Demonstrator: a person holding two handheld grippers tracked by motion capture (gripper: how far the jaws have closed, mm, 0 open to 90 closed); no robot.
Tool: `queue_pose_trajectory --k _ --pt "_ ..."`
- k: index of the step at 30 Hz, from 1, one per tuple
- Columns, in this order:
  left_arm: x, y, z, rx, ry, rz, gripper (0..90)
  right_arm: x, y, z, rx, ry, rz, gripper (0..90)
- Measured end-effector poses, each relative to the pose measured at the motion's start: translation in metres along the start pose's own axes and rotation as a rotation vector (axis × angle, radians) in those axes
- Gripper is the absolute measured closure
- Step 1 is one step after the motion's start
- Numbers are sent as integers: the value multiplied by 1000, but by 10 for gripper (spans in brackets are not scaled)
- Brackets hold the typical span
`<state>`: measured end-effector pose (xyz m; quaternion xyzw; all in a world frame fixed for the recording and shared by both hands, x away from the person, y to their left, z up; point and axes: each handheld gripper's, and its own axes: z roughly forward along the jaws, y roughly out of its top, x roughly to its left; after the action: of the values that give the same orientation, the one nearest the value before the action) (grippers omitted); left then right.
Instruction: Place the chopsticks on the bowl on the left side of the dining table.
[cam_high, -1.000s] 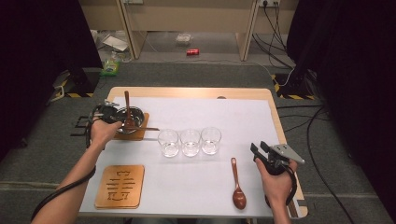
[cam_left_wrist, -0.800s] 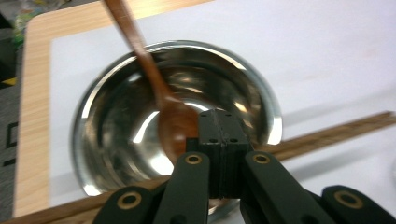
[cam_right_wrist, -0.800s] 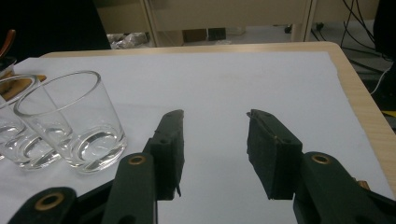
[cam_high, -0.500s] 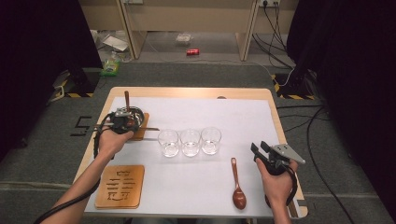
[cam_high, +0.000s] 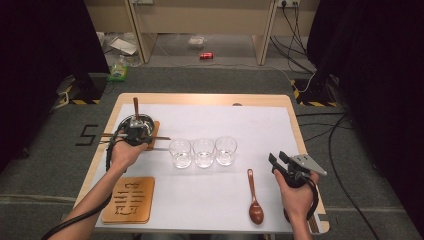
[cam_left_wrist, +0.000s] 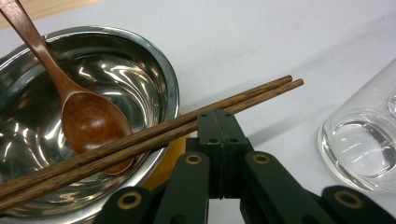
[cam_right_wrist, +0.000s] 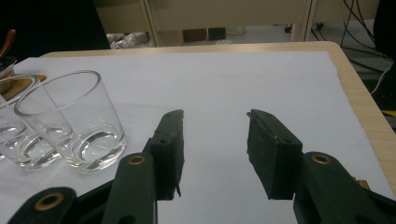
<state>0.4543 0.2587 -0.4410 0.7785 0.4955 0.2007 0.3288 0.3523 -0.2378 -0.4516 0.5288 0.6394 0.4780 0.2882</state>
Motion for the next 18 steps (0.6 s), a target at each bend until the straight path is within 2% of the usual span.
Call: queue_pose_trajectory --k 18 --pt "3 -1 2 -15 -3 -21 895 -1 0 -1 -3 -1 2 563"
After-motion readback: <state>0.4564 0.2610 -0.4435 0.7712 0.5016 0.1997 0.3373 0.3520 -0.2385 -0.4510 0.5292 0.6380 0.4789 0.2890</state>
